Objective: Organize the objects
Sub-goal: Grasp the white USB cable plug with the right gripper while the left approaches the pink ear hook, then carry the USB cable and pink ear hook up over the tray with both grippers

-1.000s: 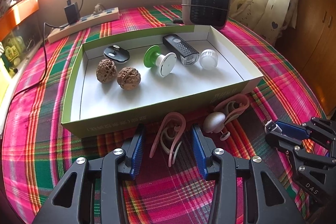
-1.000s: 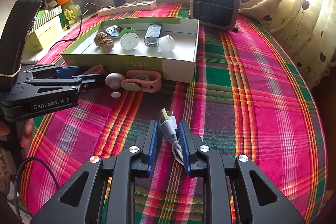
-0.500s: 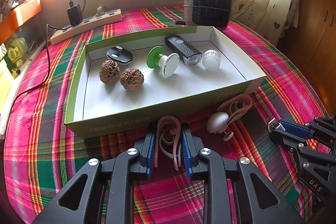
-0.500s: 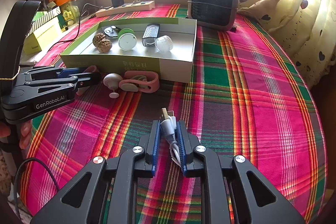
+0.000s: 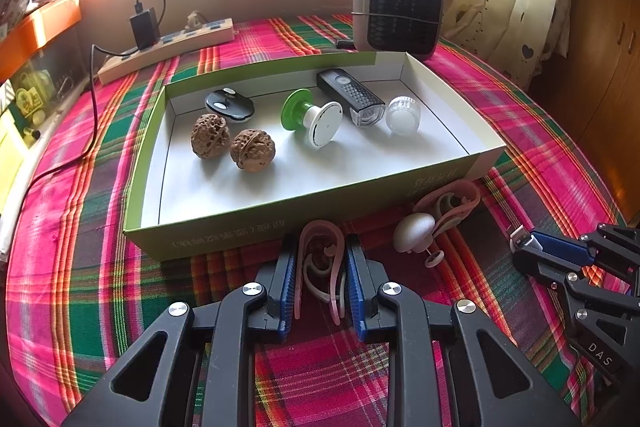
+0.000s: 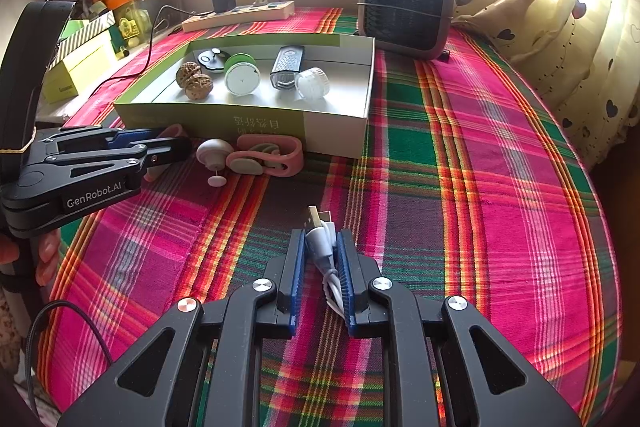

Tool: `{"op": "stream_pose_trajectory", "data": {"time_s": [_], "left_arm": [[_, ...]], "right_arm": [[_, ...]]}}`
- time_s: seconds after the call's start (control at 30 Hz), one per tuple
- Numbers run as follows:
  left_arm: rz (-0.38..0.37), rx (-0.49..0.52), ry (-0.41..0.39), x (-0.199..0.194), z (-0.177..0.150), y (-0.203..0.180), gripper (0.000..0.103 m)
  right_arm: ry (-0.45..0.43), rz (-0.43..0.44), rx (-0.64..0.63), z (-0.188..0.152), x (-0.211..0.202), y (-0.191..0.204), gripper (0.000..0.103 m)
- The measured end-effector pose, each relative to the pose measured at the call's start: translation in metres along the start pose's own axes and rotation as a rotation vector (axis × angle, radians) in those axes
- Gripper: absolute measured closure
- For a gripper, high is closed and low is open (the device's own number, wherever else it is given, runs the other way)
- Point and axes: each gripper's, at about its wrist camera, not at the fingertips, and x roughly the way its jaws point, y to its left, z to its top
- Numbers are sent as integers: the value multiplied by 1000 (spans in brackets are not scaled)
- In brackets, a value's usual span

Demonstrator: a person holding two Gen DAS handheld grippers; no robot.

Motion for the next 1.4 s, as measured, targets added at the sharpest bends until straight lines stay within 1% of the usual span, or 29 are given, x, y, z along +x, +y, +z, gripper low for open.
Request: {"op": "stream_pose_trajectory", "data": {"time_s": [0.4, 0.87, 1.17, 1.2, 1.27, 1.4], "left_arm": [[-11, 9, -2, -2, -3, -4, 82], [-7, 8, -27, -13, -6, -7, 82], [-10, -10, -35, -20, -6, -3, 82], [-11, -13, -37, -21, -6, -2, 82], [-11, -18, -40, -22, -5, -1, 82], [-12, -27, -42, -24, -5, 1, 82]], "right_arm": [[0, -3, 10, -1, 0, -1, 86], [-11, 29, 38, -1, -3, -1, 87], [-26, 53, 52, 1, -8, -1, 87], [-30, 54, 53, 2, -9, -1, 87], [-36, 60, 59, 2, -11, -2, 91], [-42, 59, 62, 4, -12, -2, 91]]}}
